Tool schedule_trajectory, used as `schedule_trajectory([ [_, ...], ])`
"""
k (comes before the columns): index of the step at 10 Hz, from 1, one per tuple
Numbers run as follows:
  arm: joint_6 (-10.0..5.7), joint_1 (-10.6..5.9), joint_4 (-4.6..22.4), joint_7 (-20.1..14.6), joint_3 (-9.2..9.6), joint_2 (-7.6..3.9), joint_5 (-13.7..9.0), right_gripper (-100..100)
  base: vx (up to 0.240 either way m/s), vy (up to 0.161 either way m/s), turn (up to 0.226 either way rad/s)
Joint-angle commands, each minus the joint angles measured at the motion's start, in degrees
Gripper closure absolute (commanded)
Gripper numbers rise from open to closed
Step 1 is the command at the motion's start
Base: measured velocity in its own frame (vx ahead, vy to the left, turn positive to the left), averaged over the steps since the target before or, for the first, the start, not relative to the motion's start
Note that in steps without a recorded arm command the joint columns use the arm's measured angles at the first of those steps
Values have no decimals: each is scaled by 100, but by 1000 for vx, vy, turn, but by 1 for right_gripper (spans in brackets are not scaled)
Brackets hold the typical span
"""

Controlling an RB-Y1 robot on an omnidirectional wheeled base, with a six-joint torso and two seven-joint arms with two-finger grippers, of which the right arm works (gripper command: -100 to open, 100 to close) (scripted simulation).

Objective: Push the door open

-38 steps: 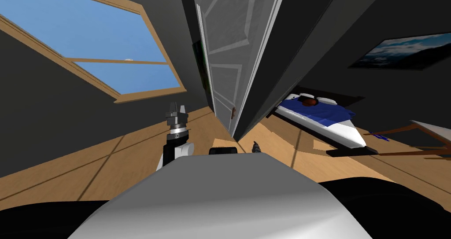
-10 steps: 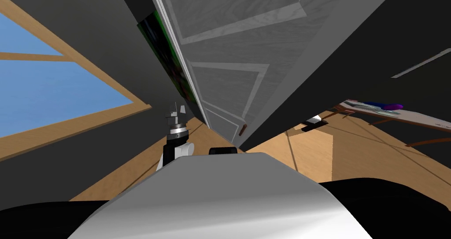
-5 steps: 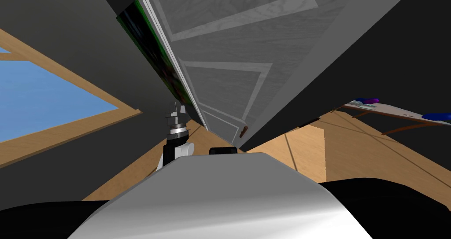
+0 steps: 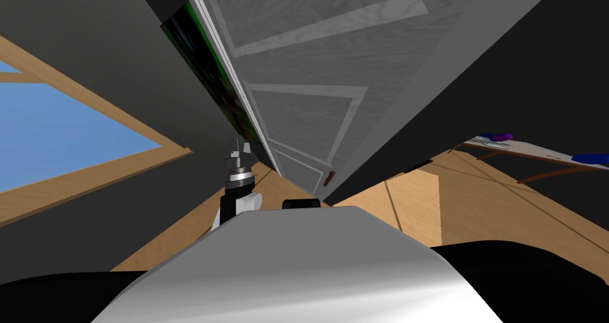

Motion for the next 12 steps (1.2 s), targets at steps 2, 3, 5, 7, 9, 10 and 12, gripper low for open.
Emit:
schedule_trajectory([
  [2,0,0,0,0,0,0,0,-100,2,2,-6],
  [3,0,0,0,0,0,0,0,-100,6,7,-21],
  [5,178,-20,48,-59,-53,56,-31,-100,18,19,-52],
  [7,335,-37,90,-111,-100,102,-59,-100,86,55,-42],
  [9,528,-57,141,-176,-160,155,-92,-100,172,44,41],
  [10,641,-68,171,-214,-195,184,-111,-100,198,33,-11],
  [12,813,-86,216,-271,-250,229,-140,-100,145,9,3],
])
